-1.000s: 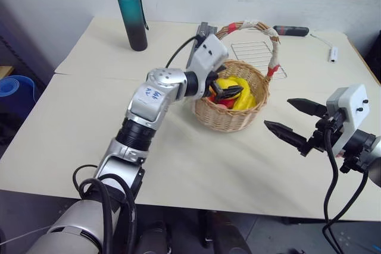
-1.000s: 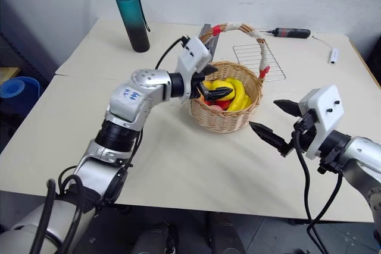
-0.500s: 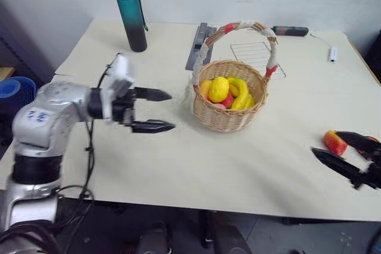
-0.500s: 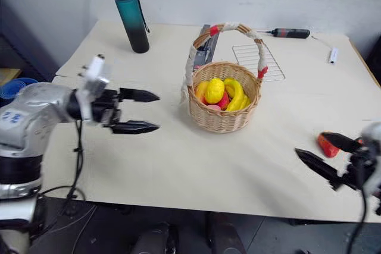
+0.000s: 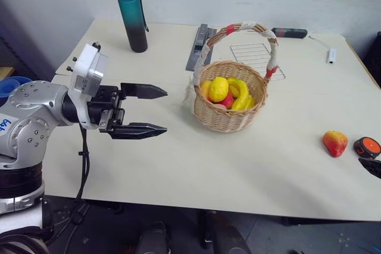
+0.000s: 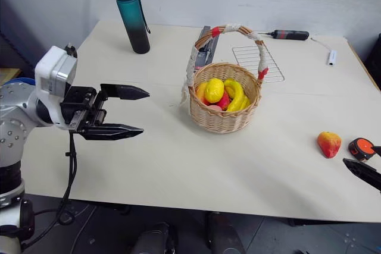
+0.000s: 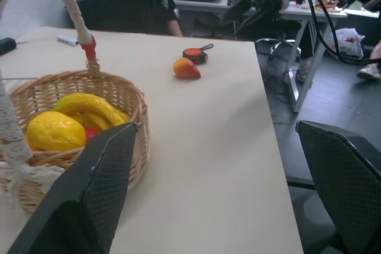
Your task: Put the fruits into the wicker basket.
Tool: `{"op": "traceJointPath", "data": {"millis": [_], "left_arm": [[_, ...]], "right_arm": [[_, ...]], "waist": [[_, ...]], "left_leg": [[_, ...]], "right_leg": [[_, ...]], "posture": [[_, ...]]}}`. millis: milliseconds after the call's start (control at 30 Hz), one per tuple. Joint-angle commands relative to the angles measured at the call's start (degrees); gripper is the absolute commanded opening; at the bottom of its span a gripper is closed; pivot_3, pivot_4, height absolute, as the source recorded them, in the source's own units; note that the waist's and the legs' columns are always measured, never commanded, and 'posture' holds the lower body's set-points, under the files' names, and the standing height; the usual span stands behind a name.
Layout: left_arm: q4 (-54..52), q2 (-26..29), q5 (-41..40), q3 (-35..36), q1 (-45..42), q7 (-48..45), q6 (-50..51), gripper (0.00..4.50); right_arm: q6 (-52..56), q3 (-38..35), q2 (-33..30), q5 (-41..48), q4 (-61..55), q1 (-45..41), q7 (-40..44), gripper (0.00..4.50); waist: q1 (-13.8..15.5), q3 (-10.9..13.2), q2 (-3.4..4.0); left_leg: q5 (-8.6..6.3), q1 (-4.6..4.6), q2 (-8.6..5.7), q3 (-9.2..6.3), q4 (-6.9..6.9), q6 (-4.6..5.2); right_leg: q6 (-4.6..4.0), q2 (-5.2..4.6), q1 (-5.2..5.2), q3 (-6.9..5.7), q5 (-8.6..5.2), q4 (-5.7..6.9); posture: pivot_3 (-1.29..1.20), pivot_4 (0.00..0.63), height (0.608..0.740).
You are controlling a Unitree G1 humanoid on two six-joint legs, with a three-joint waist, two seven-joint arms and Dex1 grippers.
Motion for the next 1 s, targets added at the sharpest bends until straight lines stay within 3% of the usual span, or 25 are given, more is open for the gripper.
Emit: {"op": "traceJointPath", "data": {"millis": [33,333,500,800,900,1000], "left_arm": [[-2.95,-0.22,-0.98,-0.29,-0.83,1.45,-1.61,4.47],[-2.31,-2.02,3.68,-4.25,-1.41,6.32,-5.62,4.47],[-1.83,-1.98,3.25,-4.19,-1.78,6.5,-6.39,4.47],[-1.57,-1.76,2.72,-4.13,-3.23,6.88,-6.67,4.47],[-0.88,-1.83,2.87,-4.23,-3.77,6.89,-6.69,4.5],[-0.32,-1.6,3.19,-4.24,-3.76,6.89,-6.79,4.5]], "right_arm": [[-1.05,4.81,-0.51,-1.88,4.95,-6.87,-4.14,4.5],[-0.31,23.9,-2.02,-12.52,24.67,-25.67,-11.17,4.5],[-0.84,27.49,-0.15,-14.97,33.1,-34.42,-14.75,4.5],[-4.51,33.75,2.63,-20.74,41.2,-39.78,-16.34,4.5],[-6.98,32.58,3.4,-20.78,41.6,-40.41,-16.66,3.84],[-7.05,30.36,3.53,-18.48,38.05,-39.26,-14.58,2.86]], "waist": [[-0.03,0.0,0.0],[0.2,0.01,0.08],[0.06,0.06,0.26],[-0.08,0.05,0.32],[-0.19,0.03,0.34],[-0.5,0.04,0.35]], "left_leg": [[0.0,0.0,-0.01,0.01,0.01,0.0],[0.03,-0.07,-0.06,0.01,0.02,-0.03],[0.04,-0.1,-0.05,0.06,0.02,-0.05],[0.08,-0.09,-0.05,0.07,0.04,-0.11],[0.09,-0.09,-0.05,0.1,0.06,-0.11],[0.09,-0.08,-0.03,0.09,0.05,-0.12]], "right_leg": [[0.0,0.0,-0.02,0.0,0.0,0.02],[-0.01,-0.01,-0.19,0.04,0.01,0.18],[-0.01,0.0,-0.26,0.05,0.02,0.24],[-0.01,0.01,-0.27,0.07,0.06,0.28],[0.01,0.01,-0.26,0.09,0.09,0.27],[0.01,0.03,-0.26,0.08,0.09,0.3]], "posture": [[0.0,0.15,0.74],[0.0,0.15,0.74],[0.0,0.15,0.74],[0.0,0.15,0.74],[0.0,0.15,0.74],[0.0,0.15,0.74]]}}
